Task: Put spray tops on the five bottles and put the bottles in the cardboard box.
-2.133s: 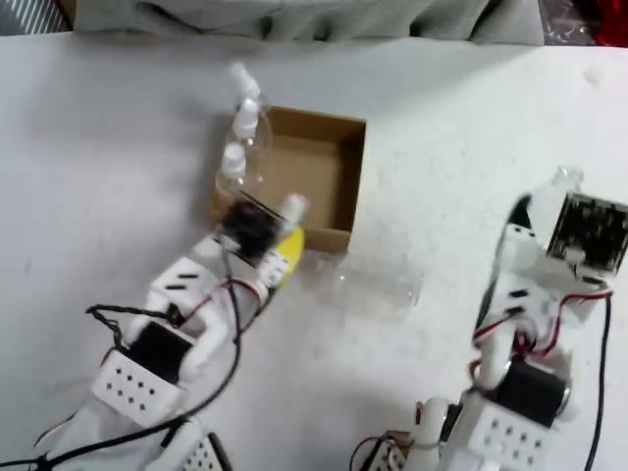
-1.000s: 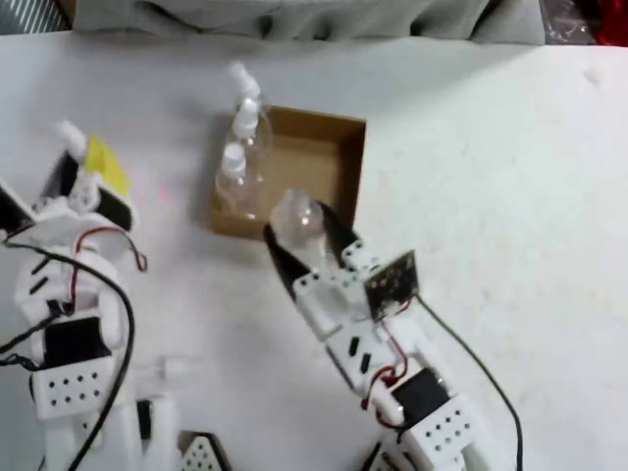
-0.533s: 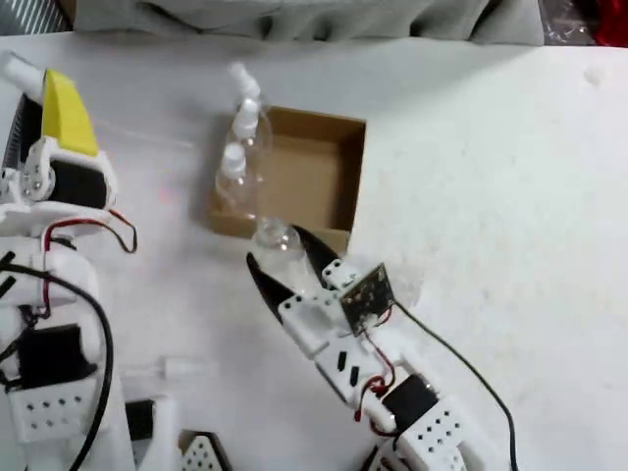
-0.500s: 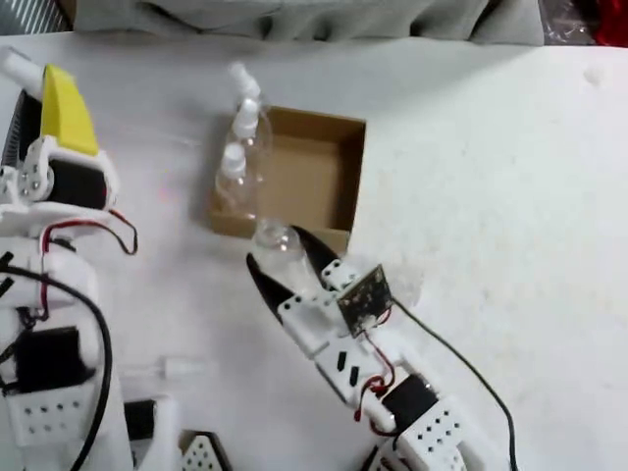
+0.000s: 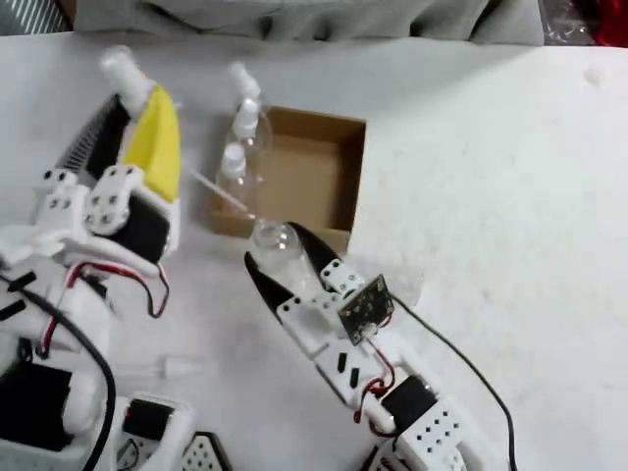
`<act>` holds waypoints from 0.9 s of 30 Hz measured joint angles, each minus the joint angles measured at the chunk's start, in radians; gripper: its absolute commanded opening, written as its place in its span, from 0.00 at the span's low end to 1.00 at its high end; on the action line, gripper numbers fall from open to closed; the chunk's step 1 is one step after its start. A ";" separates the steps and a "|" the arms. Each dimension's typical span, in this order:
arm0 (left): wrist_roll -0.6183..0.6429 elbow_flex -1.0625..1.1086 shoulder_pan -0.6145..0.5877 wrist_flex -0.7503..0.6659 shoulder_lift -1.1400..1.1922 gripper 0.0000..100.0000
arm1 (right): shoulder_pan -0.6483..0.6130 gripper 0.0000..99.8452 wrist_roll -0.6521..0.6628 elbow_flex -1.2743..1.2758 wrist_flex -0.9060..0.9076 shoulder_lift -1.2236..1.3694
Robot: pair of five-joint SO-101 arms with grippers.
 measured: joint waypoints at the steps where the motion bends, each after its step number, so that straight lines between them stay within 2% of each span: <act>1: -0.002 0.011 0.005 0.000 0.005 0.02 | 0.000 0.01 0.000 0.003 -0.003 0.000; 11: -0.011 0.158 0.014 -0.087 0.009 0.02 | 0.000 0.01 0.003 0.008 -0.006 0.000; 27: -0.011 0.135 0.014 -0.092 0.009 0.02 | 0.000 0.01 0.003 0.008 -0.006 0.000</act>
